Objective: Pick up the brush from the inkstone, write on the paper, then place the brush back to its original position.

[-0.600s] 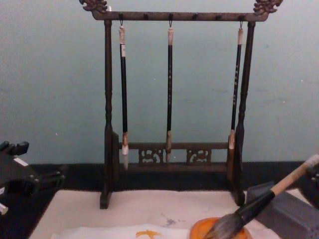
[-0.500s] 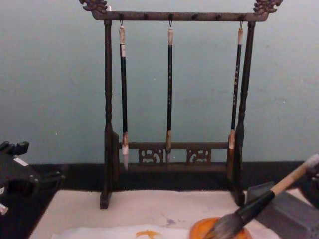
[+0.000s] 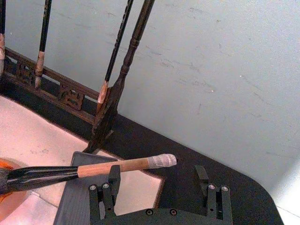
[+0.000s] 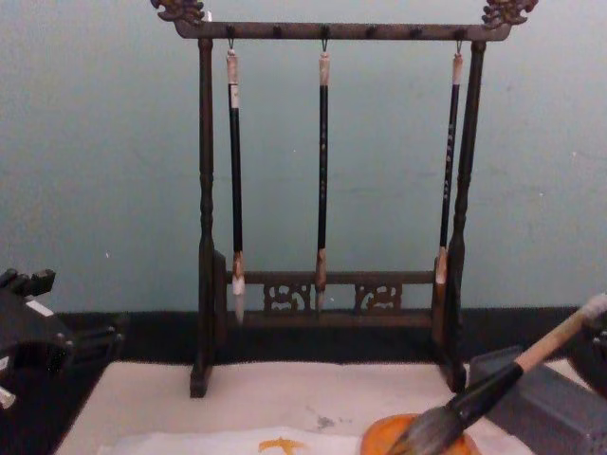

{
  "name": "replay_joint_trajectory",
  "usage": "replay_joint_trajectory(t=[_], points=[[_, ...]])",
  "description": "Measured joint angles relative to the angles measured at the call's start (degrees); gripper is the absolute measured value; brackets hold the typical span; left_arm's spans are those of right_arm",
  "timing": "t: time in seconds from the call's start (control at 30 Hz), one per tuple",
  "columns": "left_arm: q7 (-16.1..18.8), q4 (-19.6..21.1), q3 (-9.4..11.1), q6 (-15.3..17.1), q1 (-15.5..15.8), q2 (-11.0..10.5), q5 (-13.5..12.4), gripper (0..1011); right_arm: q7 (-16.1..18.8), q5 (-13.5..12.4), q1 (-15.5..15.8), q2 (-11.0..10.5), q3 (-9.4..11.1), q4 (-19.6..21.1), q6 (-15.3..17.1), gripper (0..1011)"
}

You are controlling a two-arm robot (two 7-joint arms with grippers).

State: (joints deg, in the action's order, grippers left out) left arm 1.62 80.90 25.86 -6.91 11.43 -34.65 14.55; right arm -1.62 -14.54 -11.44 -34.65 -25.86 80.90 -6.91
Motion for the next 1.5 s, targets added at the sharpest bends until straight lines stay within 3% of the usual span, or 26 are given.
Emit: replay_joint_trajectory(t=[1.5], points=[[0.0, 0.0, 0.0, 0.0, 0.0, 0.0, 0.0, 1010, 0.0, 0.0, 0.0, 0.0, 0.0, 0.0, 0.0, 1000]])
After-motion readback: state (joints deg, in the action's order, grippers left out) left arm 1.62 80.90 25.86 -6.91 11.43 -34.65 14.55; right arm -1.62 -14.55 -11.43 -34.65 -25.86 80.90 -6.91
